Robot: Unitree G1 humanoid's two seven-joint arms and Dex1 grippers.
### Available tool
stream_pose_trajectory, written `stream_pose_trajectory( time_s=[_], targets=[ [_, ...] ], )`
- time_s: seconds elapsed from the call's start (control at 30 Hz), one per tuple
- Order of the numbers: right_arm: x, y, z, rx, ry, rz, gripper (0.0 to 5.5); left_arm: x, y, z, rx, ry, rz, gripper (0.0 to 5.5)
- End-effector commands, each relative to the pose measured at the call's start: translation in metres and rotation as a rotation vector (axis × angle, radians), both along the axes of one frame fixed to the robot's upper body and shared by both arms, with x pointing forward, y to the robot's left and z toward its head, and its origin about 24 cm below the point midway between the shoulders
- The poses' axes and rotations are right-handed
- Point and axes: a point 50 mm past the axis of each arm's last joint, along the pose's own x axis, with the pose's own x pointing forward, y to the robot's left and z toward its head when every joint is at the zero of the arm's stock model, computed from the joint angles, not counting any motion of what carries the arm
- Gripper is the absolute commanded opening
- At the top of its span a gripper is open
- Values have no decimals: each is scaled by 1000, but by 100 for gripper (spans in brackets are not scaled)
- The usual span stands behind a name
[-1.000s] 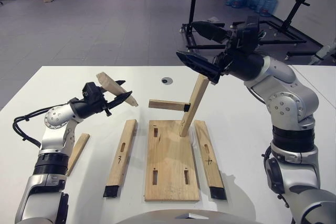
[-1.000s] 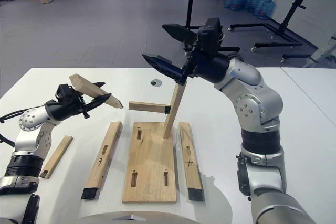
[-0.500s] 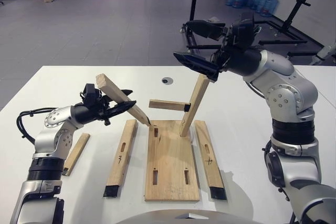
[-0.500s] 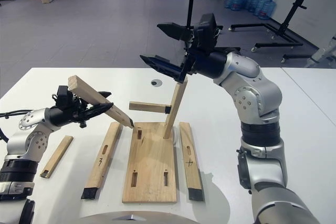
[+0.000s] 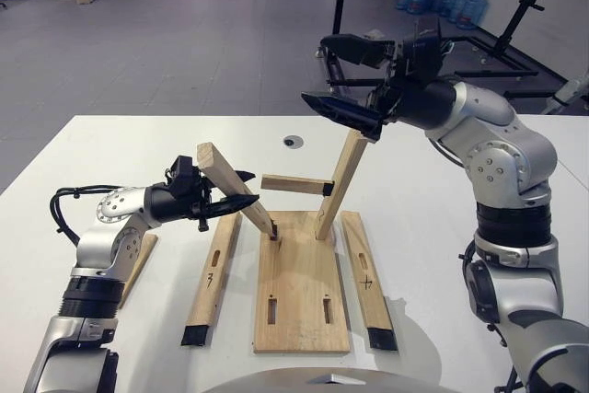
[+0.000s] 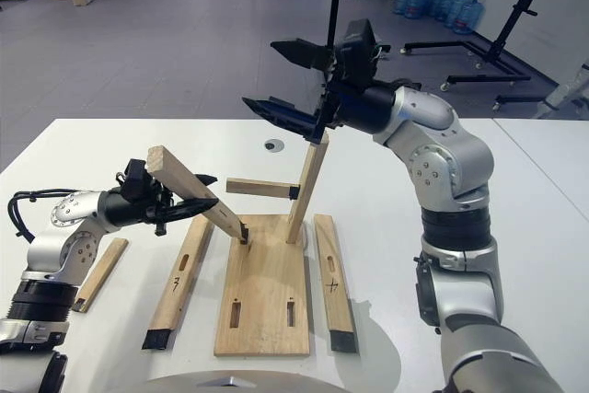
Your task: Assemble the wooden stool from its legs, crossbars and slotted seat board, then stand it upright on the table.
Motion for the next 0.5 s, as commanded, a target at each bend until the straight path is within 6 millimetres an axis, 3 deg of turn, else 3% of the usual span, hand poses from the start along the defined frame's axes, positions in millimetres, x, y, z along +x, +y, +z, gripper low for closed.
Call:
stream_pose_trajectory(
  time_s=[0.03,0.2,0.5],
  targets=[
    [-2,1,4,-25,-16,11,540,5,-6,9,6,-18,-5,202],
    [-2,0,7,-19,-15,19,540,0,-1,5,125,-6,-24,202],
    [0,-6,13,-28,-4,12,540,4,-12,2,200,26,-104,202]
  ],
)
